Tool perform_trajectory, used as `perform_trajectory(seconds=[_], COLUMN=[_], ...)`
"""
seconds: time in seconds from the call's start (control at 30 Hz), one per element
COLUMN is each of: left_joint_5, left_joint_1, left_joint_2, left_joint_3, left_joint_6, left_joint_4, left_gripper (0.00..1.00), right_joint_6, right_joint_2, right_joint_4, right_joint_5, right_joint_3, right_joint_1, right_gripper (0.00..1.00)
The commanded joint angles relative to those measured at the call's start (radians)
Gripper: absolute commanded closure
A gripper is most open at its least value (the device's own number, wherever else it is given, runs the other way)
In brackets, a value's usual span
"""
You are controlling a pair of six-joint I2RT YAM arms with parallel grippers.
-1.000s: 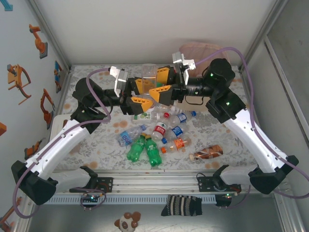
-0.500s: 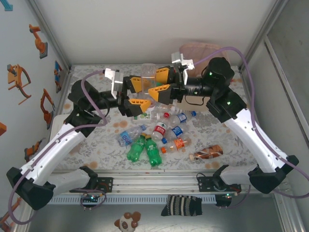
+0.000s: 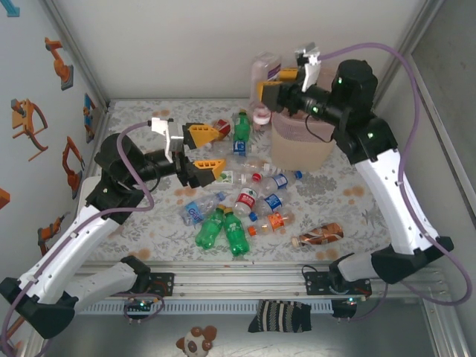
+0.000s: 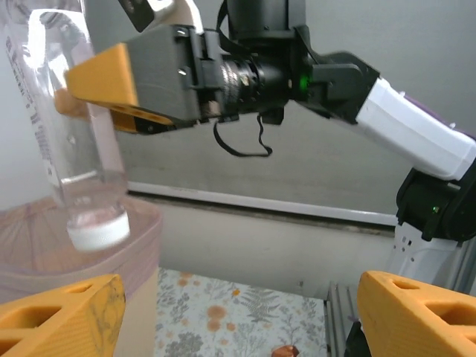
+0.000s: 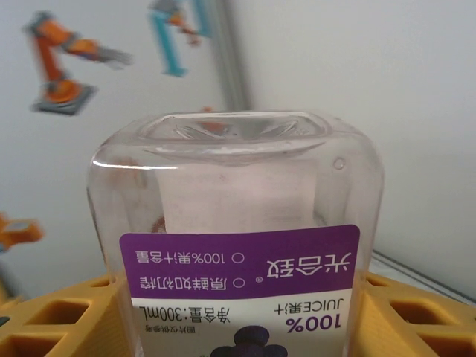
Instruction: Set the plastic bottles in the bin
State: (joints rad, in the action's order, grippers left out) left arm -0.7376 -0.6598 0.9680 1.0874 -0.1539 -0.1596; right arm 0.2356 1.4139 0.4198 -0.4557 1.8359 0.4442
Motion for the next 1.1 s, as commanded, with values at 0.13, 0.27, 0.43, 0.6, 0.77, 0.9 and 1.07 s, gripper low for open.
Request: perform_trajectory(seconds=[0.13, 0.27, 0.43, 0.6, 0.77, 0.9, 1.07], left_joint_5=[0.039, 0.049, 0.072, 0.088, 0.087, 0.089, 0.093], left_joint_1=[0.002, 0.005, 0.006, 0.007, 0.01, 0.012, 0.012], left_joint_2=[-0.028, -0.036, -0.045, -0.048, -0.043, -0.043, -0.048], left_joint_3=[-0.029, -0.034, -0.047, -0.054, -0.051, -0.05, -0.055], left_joint_6=[0.043, 0.051, 0.058, 0.06, 0.061, 0.058, 0.055], left_joint_4=[0.043, 0.061, 0.076, 0.078, 0.086, 0.092, 0.103], left_gripper=[0.19, 0.19, 0.19, 0.19, 0.19, 0.19, 0.19], right_joint_6=[0.055, 0.038, 0.009, 0.017, 0.022, 0.021, 0.021], right_joint_2=[0.192, 0.315, 0.434, 0.523, 0.604, 0.664, 0.738], right_joint_4=[0.27, 0.382, 0.474, 0.516, 0.545, 0.563, 0.579], right_joint_5=[0.254, 0.299, 0.339, 0.278, 0.216, 0.173, 0.129], right_joint_3=[0.217, 0.331, 0.394, 0.395, 0.399, 0.407, 0.416], right_joint_1=[-0.155, -0.196, -0.215, -0.236, -0.257, -0.263, -0.268], right_gripper=[0.51, 0.51, 0.5, 0.49, 0.48, 0.47, 0.46])
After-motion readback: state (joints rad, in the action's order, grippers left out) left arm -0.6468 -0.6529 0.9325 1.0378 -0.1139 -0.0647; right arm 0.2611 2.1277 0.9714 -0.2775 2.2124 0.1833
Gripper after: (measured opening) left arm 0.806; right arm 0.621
